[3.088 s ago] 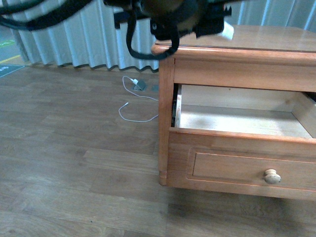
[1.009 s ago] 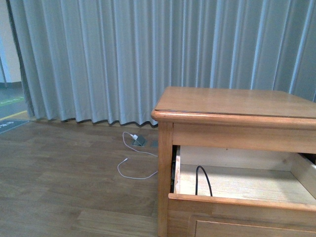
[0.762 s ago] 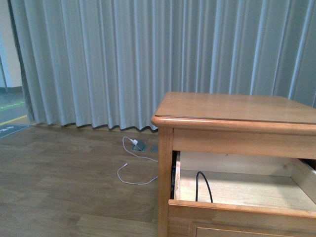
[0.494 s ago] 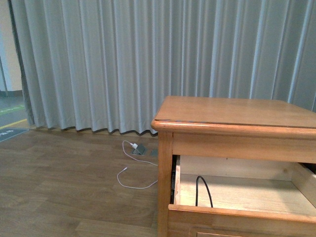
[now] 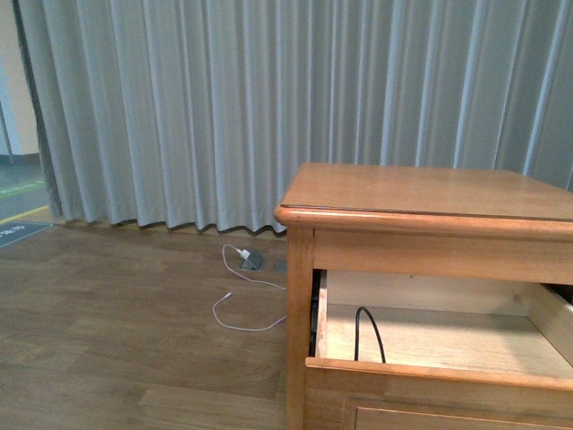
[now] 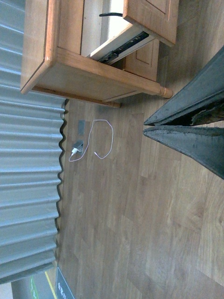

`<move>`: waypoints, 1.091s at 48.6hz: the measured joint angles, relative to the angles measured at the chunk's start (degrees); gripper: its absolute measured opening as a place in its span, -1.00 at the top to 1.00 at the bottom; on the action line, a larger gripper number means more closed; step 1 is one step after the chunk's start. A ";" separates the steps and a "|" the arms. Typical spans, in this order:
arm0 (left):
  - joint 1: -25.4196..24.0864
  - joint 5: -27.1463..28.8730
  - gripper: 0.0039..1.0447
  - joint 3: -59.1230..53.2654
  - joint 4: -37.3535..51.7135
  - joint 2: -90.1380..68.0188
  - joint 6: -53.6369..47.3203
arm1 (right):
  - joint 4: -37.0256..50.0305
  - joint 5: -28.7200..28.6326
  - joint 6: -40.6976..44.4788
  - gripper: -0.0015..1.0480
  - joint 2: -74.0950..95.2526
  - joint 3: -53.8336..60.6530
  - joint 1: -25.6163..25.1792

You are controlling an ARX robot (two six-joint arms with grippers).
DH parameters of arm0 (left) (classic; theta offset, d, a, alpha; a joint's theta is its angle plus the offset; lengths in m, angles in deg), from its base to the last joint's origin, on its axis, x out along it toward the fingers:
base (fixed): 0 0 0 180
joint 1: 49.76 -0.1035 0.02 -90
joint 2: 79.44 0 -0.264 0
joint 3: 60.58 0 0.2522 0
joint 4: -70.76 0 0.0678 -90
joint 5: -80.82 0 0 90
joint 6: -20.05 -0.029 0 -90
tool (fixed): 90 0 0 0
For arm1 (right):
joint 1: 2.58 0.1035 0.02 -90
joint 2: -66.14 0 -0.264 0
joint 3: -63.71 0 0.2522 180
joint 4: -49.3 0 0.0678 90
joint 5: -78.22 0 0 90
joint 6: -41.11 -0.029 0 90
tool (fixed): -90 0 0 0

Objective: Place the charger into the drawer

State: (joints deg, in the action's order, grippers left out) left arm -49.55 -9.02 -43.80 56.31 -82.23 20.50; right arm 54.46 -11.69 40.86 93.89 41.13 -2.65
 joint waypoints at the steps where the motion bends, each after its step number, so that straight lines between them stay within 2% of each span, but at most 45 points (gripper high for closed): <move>1: 0.00 0.00 0.93 -0.07 0.00 0.04 0.00 | 0.00 0.00 0.00 -0.85 0.00 0.00 0.00; 25: -0.04 0.00 0.93 -2.32 0.35 2.60 -0.02 | -0.02 0.02 0.02 -0.85 0.00 0.00 0.02; 27: -0.04 -0.02 0.90 -2.32 0.37 2.60 0.00 | -3.43 4.70 0.81 -0.85 0.44 -0.85 1.31; 28: -0.04 0.00 0.80 -2.32 0.35 2.60 0.00 | -7.78 9.46 2.03 -0.85 0.92 -2.01 2.82; 29: -0.04 -0.02 0.73 -2.32 0.37 2.60 -0.02 | -10.19 11.80 2.49 -0.85 1.38 -2.71 3.52; 32: -0.04 0.00 0.52 -2.32 0.35 2.60 -0.02 | -15.28 14.51 2.80 -0.85 3.76 -4.07 4.42; 38: -0.04 -0.02 0.11 -2.32 0.35 2.62 -0.02 | -20.24 10.14 2.54 -0.85 12.70 -7.28 4.22; 46: -0.04 0.00 -0.44 -2.32 0.37 2.64 -0.02 | -18.43 3.87 2.49 -0.85 26.84 -12.39 4.13; 53: -0.04 0.00 -0.93 -2.32 0.35 2.64 -0.07 | -15.34 2.10 1.49 -0.85 39.95 -18.05 6.47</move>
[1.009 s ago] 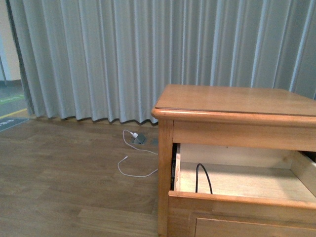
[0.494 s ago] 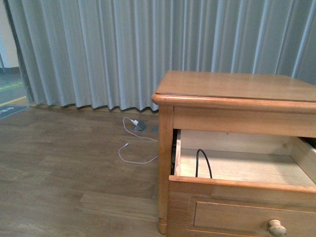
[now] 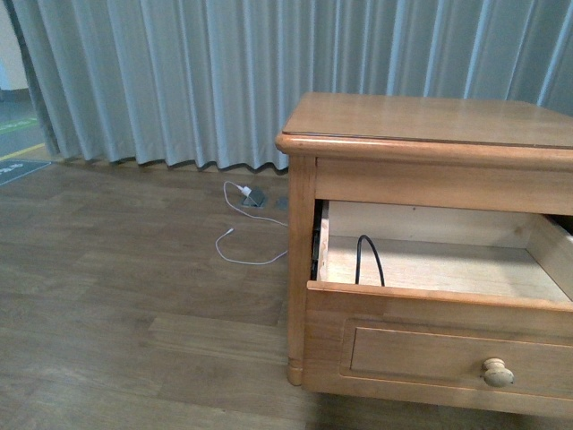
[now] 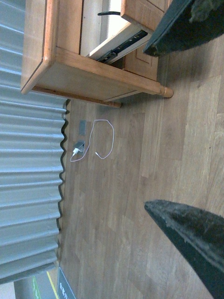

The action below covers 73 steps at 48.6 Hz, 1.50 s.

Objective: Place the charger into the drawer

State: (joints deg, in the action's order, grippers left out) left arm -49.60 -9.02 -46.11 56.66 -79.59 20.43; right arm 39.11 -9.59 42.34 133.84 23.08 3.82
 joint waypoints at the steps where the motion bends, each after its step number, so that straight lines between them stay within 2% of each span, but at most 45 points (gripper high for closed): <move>1: 0.00 0.00 -0.92 0.00 0.02 0.00 -0.07 | 0.55 -0.04 -0.09 -0.85 1.68 -0.68 0.42; 10: 0.00 0.00 -0.89 0.00 0.02 0.00 -0.07 | 4.50 0.04 -2.14 -0.85 14.08 -6.25 2.45; 25: 0.00 0.00 -0.89 0.00 0.00 0.00 -0.07 | 11.69 4.39 -5.11 -0.85 31.47 -16.20 1.81; 44: 0.00 0.00 -0.89 0.00 0.00 0.00 -0.07 | 18.16 8.09 -11.32 -0.85 45.88 -30.49 0.46; 54: 0.00 0.00 -0.89 0.00 0.00 0.02 -0.07 | 21.84 12.85 -15.61 -0.85 54.38 -38.53 0.26; 73: 0.00 0.00 -0.89 0.00 0.02 0.02 -0.07 | 25.62 18.49 -17.07 -0.85 60.92 -48.52 -0.11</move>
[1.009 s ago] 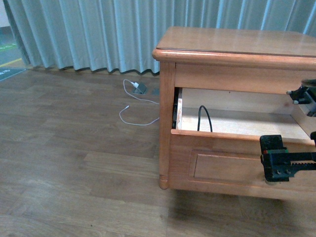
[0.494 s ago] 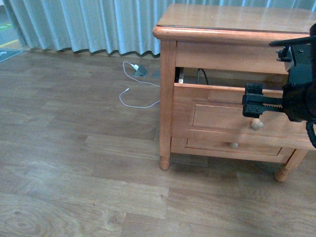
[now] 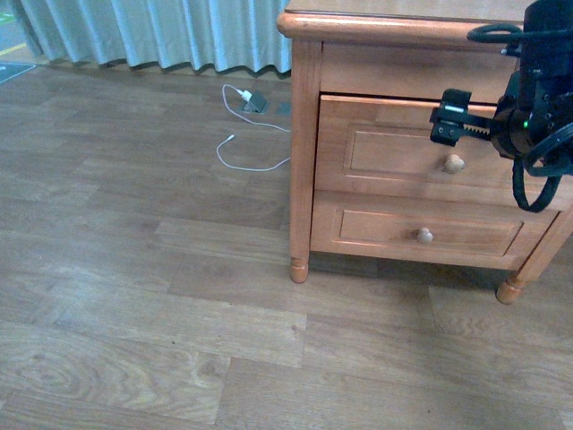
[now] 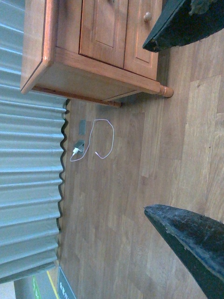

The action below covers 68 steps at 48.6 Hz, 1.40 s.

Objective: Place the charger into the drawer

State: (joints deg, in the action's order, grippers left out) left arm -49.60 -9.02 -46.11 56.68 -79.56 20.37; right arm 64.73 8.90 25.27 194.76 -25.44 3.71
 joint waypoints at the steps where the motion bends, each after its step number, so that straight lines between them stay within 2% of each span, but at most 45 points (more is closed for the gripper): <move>1: 0.00 0.00 -0.89 0.00 -0.02 0.00 0.00 | 0.11 0.15 0.00 -0.85 0.17 -0.11 0.00; 16: 0.00 0.00 -0.89 0.00 -0.02 0.02 0.02 | 0.70 1.01 1.55 -0.85 2.10 -2.10 -0.61; 31: 0.00 0.00 -0.89 0.00 -0.02 0.02 0.00 | -0.96 -6.93 3.08 -0.85 -3.41 2.95 -2.32; 48: 0.00 0.00 -0.89 0.00 -0.02 0.02 0.02 | -8.17 -15.91 6.97 -0.85 -28.72 24.59 -3.08; 63: 0.00 -0.02 -0.89 0.00 -0.02 0.02 0.00 | -18.62 -21.05 8.90 -0.85 -61.70 43.56 -6.95; 68: 0.00 0.00 -0.89 0.00 -0.02 0.02 0.02 | -21.66 -20.74 10.19 -0.85 -72.17 49.22 -7.50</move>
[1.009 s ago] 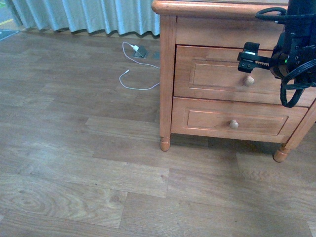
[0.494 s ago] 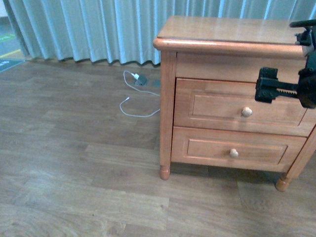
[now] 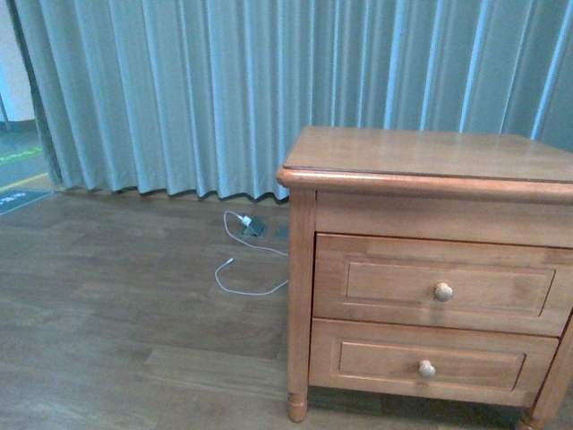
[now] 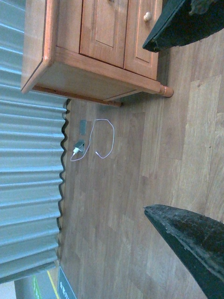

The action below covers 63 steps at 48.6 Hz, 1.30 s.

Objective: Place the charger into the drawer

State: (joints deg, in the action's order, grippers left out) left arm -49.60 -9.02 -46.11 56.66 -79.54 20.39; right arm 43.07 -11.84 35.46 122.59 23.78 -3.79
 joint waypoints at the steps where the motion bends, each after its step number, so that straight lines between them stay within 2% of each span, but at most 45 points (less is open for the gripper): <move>1: 0.00 0.00 -0.89 0.00 0.02 0.00 0.00 | -0.85 0.04 0.28 -0.85 -2.40 1.22 -0.13; 12: 0.00 0.00 -0.89 0.00 0.00 0.00 0.00 | -13.44 2.95 1.16 -0.85 -24.22 8.13 -2.08; 22: 0.00 0.00 -0.89 0.00 0.00 0.00 -0.02 | -14.03 3.19 0.96 -0.85 -26.56 8.28 -2.54; 27: 0.00 0.00 -0.89 0.00 0.00 0.00 0.00 | 1.90 0.81 3.28 -0.55 -29.66 15.02 -0.33; 30: 0.00 -0.02 -0.89 0.00 0.00 0.00 0.00 | 7.43 -0.24 4.33 -0.34 -31.47 17.38 0.92; 35: 0.00 0.00 -0.89 0.00 0.00 0.02 -0.02 | 8.24 0.11 5.01 0.10 -34.05 19.41 1.01; 48: 0.00 -0.02 -0.89 0.00 0.00 0.02 -0.02 | 6.32 0.13 5.35 0.97 -38.62 22.08 1.01; 63: 0.00 -0.02 -0.89 0.00 0.00 0.02 -0.02 | 3.48 0.11 5.46 0.96 -43.85 24.30 1.05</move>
State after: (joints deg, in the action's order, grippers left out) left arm -49.60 -9.04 -46.11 56.66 -79.52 20.37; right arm 46.54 -11.73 40.92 78.74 48.08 -2.74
